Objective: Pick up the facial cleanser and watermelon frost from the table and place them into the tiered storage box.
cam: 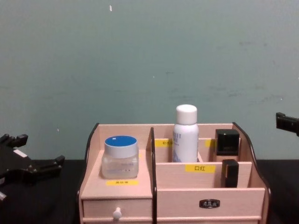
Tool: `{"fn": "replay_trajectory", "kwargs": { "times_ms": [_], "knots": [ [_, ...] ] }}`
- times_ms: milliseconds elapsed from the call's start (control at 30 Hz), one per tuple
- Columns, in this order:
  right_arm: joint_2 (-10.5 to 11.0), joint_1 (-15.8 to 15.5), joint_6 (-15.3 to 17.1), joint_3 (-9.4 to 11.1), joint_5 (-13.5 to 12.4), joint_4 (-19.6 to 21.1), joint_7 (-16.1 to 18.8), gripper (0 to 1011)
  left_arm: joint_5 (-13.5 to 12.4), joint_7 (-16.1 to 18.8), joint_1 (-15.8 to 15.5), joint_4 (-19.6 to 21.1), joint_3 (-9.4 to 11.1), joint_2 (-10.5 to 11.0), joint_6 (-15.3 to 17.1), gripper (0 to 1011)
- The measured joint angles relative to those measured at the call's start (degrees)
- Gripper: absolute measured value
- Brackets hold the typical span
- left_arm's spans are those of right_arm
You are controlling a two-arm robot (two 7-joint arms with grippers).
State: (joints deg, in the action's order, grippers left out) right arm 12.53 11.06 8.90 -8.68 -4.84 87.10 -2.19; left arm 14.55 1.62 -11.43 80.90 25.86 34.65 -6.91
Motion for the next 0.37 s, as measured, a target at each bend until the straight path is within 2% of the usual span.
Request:
{"fn": "replay_trajectory", "kwargs": {
  "times_ms": [367],
  "knots": [
    [0.0, 0.0, 0.0, 0.0, 0.0, 0.0, 0.0, 1000, 0.0, 0.0, 0.0, 0.0, 0.0, 0.0, 0.0, 1001]
  ]
}}
